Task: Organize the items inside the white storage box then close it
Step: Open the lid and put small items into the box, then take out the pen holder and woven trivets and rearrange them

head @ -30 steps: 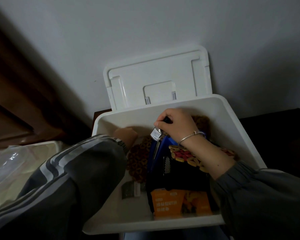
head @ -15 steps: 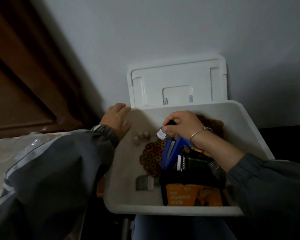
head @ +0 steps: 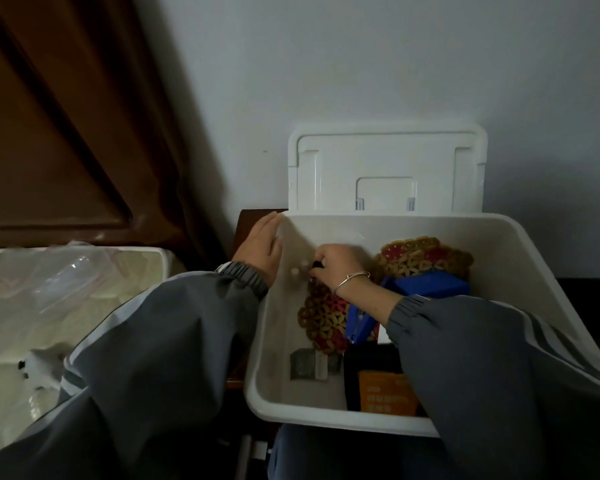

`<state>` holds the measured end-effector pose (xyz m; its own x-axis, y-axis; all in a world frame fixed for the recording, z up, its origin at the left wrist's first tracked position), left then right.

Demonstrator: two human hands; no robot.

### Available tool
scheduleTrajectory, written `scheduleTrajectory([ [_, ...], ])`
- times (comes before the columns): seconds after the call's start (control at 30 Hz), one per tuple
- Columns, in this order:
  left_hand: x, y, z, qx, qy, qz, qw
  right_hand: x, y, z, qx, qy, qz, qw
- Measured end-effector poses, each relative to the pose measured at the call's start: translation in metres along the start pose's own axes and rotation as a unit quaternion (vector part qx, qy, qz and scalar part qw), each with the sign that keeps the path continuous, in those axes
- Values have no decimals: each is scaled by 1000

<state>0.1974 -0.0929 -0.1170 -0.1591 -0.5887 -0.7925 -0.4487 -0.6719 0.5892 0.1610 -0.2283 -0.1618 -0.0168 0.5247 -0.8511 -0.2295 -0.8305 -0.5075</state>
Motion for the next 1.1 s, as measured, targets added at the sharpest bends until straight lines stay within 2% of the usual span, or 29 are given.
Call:
scheduleTrajectory([
  [0.1,1,-3,0,-7,13,4,1000,4,-5,-7,-32,18,42,998],
  [0.27,2,-3,0,-9,16,1,1000,15,-9,-17,-60,-14,102,993],
  [0.43,1,-1,0,-9,24,-2,1000,24,-13,-19,-73,-47,120,989],
  [0.6,1,0,1,-5,24,3,1000,15,-12,-14,-76,-48,124,988],
  [0.77,0,1,2,-8,5,-11,1000,-29,-10,2,-57,-46,68,995],
  [0.97,-4,9,2,-34,-62,-107,992,-114,28,53,-49,-33,-1,998],
  [1.1,-12,33,13,-34,-33,-186,981,-142,81,98,-33,-16,1,999],
])
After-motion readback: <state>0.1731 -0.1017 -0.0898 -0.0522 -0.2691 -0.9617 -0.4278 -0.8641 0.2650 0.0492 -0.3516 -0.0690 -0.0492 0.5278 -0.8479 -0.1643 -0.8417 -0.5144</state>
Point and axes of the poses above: each hand's wrist, its own z-axis away from the middle knuckle, its own x-axis out of the palm, y = z × x, the point moved 7 cm from there along -z, towards the middle knuckle, and after that the axes turned 3 degrees about x, right-handed, at the moved point
